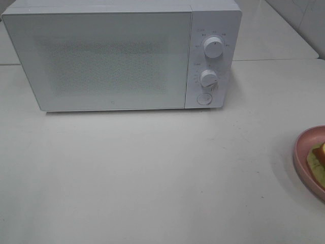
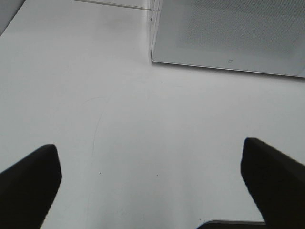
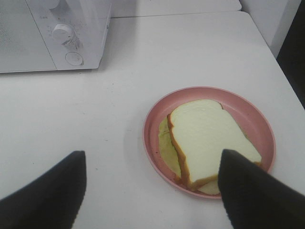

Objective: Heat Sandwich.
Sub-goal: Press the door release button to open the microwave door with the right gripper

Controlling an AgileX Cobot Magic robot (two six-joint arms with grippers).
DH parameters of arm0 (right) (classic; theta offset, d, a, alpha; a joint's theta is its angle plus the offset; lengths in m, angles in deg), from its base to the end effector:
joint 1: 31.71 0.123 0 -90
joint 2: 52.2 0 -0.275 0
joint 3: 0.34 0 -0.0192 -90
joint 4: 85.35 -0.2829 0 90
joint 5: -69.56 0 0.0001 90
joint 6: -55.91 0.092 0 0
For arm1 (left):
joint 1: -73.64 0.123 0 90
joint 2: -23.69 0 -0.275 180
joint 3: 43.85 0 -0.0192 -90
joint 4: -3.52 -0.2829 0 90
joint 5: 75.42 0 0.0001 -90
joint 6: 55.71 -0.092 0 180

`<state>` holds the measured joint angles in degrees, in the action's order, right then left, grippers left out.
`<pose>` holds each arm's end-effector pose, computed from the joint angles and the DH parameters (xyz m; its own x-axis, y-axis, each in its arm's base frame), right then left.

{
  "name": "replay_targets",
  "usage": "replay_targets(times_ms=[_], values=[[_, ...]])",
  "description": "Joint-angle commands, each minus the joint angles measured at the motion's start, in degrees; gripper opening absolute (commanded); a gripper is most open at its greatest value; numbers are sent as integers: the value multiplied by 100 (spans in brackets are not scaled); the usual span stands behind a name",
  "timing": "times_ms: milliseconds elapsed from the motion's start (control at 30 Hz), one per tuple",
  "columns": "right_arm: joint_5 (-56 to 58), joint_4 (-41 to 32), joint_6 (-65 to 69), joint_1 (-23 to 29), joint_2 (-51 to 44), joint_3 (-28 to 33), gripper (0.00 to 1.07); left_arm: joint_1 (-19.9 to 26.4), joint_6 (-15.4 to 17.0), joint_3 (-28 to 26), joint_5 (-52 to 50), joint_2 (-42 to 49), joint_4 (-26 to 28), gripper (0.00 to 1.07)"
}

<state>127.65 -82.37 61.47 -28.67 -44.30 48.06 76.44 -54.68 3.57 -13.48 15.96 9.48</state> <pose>0.0362 -0.0021 0.2957 -0.4117 0.0476 -0.9101 0.0158 0.9989 0.0451 0.0307 -0.0069 0.2958 -0.4540 -0.0890 -0.8865 0.0025 0.9949 -0.1012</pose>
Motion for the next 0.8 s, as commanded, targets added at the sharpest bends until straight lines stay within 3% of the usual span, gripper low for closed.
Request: replay_targets(times_ms=[33, 467, 800], values=[[-92, 17, -6, -17, -166, 6, 75, 11, 11, 11, -92, 132, 57, 97], [-160, 17, -6, -17, -143, -46, 75, 11, 11, 11, -92, 132, 57, 97], [-1134, 223, -34, -17, 854, -281, 76, 11, 11, 11, -92, 132, 57, 97]])
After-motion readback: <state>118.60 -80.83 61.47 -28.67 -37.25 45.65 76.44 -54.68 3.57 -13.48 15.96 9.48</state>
